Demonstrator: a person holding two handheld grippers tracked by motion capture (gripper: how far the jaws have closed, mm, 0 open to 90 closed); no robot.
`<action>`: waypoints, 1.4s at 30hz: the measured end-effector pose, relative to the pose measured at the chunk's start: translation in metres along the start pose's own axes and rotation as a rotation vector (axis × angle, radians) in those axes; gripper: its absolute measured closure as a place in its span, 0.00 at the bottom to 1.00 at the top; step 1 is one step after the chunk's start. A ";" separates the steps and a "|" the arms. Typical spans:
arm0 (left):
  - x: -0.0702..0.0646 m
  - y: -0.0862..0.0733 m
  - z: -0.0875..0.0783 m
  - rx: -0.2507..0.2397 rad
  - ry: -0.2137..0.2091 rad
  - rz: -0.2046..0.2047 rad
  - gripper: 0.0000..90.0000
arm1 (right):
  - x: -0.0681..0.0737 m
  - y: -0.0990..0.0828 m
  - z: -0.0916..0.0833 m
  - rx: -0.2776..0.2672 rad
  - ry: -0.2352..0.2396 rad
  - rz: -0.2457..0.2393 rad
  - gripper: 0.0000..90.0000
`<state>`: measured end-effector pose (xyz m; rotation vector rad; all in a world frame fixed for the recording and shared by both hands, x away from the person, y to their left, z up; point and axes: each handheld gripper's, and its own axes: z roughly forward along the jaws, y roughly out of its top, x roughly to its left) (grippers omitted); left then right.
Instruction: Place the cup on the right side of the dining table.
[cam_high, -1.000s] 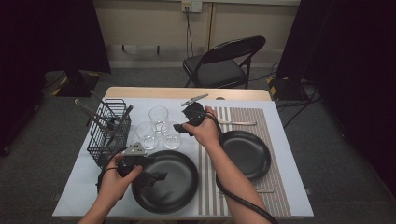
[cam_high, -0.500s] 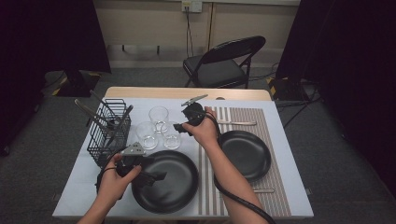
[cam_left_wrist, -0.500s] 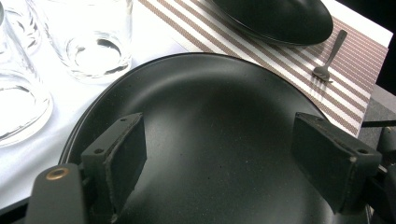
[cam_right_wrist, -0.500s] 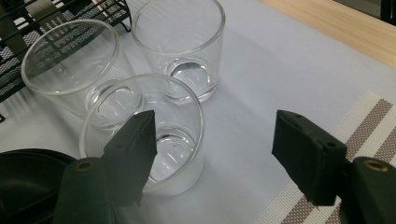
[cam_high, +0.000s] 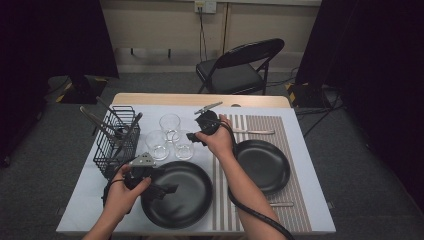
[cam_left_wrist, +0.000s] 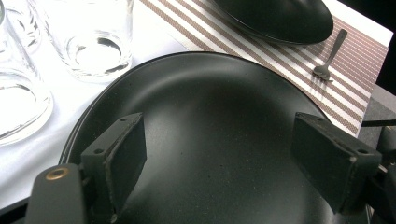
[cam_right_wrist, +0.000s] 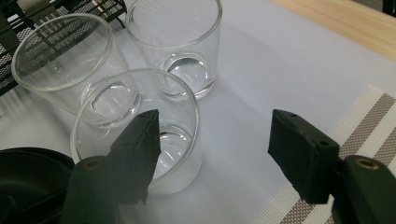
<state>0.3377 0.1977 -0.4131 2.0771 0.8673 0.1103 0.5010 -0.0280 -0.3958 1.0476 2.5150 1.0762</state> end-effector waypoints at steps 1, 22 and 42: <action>0.000 0.000 0.000 0.002 0.000 0.006 0.20 | 0.000 0.000 0.000 -0.004 -0.003 0.002 0.37; 0.001 0.001 -0.002 -0.007 -0.003 0.003 0.20 | 0.000 -0.001 0.007 0.007 -0.029 0.027 0.40; 0.001 0.001 -0.003 -0.010 0.001 -0.001 0.20 | 0.007 -0.003 0.020 0.025 -0.017 0.066 0.67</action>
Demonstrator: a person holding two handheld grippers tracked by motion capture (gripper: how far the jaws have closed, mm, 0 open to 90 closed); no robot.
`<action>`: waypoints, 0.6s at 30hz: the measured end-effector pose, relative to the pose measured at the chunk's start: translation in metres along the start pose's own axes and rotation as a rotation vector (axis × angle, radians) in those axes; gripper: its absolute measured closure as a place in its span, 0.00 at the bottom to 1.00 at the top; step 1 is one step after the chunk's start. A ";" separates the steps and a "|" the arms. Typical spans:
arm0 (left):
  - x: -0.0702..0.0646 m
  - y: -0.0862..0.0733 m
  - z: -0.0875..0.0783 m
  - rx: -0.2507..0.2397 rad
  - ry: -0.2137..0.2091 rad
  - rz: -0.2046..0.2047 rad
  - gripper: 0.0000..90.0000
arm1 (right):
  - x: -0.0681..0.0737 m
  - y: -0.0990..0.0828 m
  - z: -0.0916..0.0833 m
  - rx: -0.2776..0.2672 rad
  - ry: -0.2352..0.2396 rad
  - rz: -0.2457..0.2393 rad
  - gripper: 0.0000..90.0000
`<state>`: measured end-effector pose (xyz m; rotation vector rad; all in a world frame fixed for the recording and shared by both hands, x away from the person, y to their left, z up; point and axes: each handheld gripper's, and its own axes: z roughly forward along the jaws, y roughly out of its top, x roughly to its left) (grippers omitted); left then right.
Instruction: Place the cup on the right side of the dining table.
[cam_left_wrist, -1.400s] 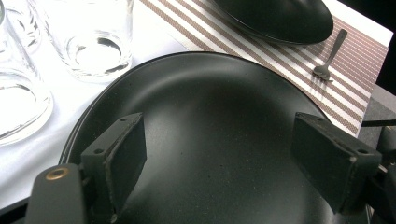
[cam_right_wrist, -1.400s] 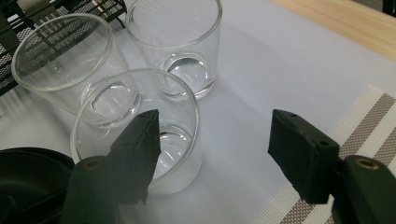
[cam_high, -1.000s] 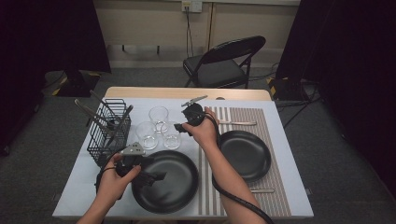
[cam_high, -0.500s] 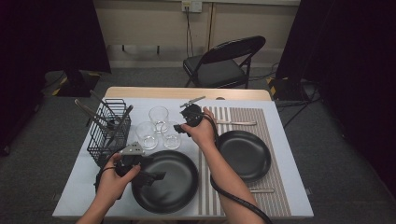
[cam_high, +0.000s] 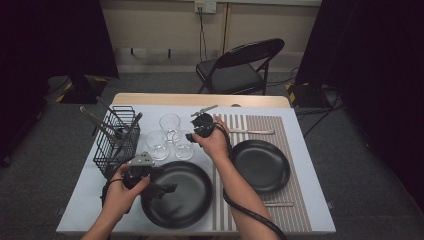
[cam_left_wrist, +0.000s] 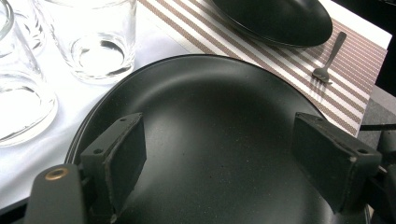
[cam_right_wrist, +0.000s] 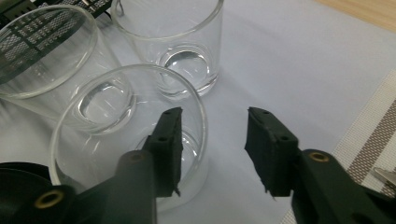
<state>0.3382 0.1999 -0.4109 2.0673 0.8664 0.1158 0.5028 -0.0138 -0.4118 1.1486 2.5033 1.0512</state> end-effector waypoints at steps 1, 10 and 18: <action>0.000 0.000 0.000 0.003 0.001 0.004 0.20 | 0.001 0.000 0.001 0.001 0.001 0.000 0.68; 0.001 0.000 -0.001 0.001 0.007 -0.003 0.20 | 0.006 -0.006 0.005 0.025 0.022 -0.004 0.81; 0.001 -0.001 0.000 0.006 0.007 0.000 0.20 | 0.006 -0.011 0.001 0.033 0.004 0.025 0.91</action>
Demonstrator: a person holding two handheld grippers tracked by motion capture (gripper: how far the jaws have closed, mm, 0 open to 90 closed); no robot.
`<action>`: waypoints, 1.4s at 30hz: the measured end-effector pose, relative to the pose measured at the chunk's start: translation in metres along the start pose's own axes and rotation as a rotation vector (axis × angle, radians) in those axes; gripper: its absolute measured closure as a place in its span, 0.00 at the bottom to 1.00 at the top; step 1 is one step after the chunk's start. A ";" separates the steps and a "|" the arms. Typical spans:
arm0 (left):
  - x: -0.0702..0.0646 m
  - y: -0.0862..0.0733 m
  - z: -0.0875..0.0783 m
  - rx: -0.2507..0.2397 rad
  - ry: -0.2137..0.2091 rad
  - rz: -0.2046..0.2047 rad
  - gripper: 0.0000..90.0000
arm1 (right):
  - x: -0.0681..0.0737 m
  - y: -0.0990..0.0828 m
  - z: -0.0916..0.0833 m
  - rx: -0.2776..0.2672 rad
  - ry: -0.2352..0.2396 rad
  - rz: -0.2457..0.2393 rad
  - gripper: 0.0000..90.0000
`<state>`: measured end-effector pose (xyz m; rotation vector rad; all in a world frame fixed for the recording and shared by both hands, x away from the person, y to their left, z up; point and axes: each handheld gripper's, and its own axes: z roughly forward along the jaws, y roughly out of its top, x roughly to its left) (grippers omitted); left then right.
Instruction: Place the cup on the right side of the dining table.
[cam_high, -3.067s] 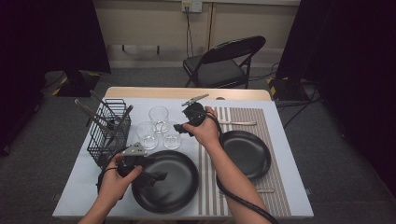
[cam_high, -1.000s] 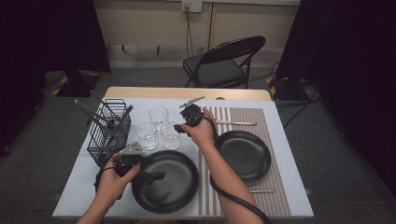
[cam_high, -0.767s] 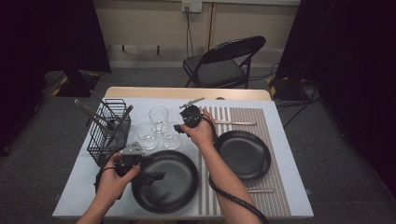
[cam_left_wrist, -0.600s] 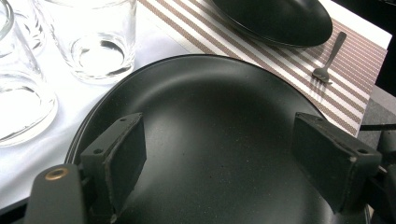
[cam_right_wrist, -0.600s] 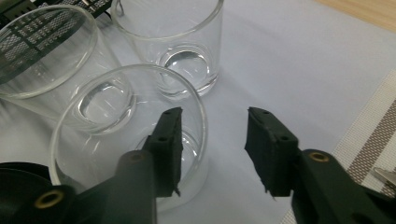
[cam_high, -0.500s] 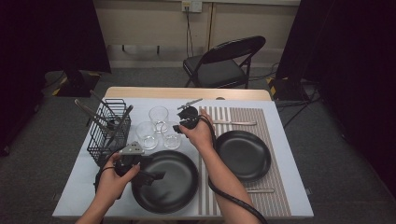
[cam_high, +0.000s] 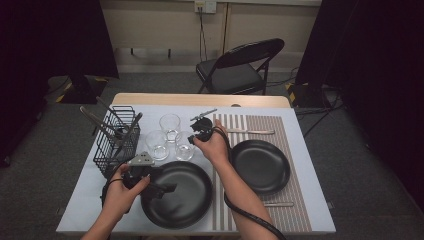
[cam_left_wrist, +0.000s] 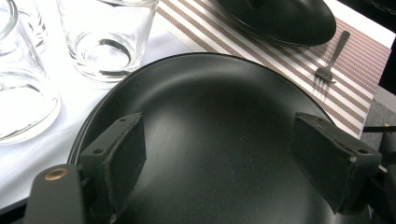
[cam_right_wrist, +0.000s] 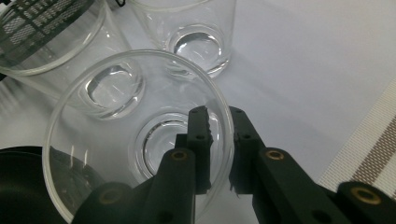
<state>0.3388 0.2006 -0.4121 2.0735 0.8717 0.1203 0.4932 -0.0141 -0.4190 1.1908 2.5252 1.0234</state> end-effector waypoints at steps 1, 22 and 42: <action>0.000 0.000 0.000 0.001 0.001 0.001 0.20 | 0.000 -0.001 -0.001 -0.001 -0.001 0.006 0.91; 0.001 0.000 0.000 -0.003 0.000 -0.004 0.20 | -0.001 0.005 -0.016 -0.011 -0.023 0.070 0.92; 0.002 -0.003 0.000 -0.002 0.003 -0.012 0.20 | -0.018 0.005 -0.035 -0.019 -0.044 0.112 0.92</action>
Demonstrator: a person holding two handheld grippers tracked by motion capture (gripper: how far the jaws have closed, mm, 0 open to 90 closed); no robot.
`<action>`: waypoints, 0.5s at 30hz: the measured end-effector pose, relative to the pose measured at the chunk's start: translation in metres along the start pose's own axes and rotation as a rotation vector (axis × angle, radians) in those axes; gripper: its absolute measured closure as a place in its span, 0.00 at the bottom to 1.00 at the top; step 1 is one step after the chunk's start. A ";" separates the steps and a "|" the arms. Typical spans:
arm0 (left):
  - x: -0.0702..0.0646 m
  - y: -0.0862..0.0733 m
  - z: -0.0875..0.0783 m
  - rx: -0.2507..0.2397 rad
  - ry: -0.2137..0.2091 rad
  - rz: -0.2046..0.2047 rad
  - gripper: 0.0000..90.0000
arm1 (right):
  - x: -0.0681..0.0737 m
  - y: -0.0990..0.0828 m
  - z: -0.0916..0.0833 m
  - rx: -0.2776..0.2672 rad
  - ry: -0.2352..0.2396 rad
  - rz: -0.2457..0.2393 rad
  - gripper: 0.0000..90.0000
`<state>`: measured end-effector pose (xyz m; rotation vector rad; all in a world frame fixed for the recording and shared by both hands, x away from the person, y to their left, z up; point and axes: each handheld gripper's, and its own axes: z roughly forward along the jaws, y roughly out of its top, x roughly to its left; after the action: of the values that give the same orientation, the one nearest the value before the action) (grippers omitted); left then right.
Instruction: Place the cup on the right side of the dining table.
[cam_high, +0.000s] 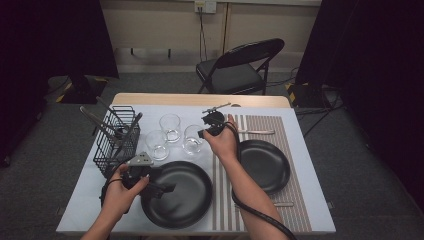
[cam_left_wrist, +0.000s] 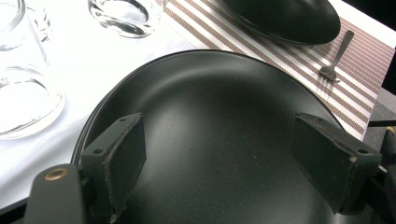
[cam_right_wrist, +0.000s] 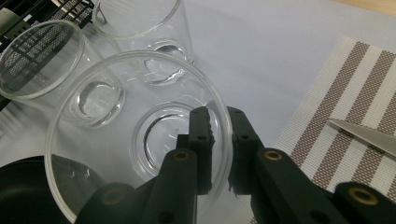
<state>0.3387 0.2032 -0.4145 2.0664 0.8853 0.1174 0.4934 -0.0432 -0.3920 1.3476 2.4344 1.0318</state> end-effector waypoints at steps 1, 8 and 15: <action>0.000 0.000 0.000 0.001 0.002 -0.003 0.20 | -0.001 0.000 0.000 0.000 -0.002 -0.003 0.92; 0.001 -0.001 -0.001 0.006 0.008 0.006 0.20 | -0.006 0.000 -0.005 0.004 -0.007 0.009 0.92; 0.001 -0.002 -0.001 0.008 0.010 -0.003 0.20 | -0.012 -0.001 -0.009 0.002 -0.017 0.015 0.92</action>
<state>0.3379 0.2055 -0.4157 2.0733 0.8969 0.1229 0.4954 -0.0574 -0.3886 1.3718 2.4173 1.0180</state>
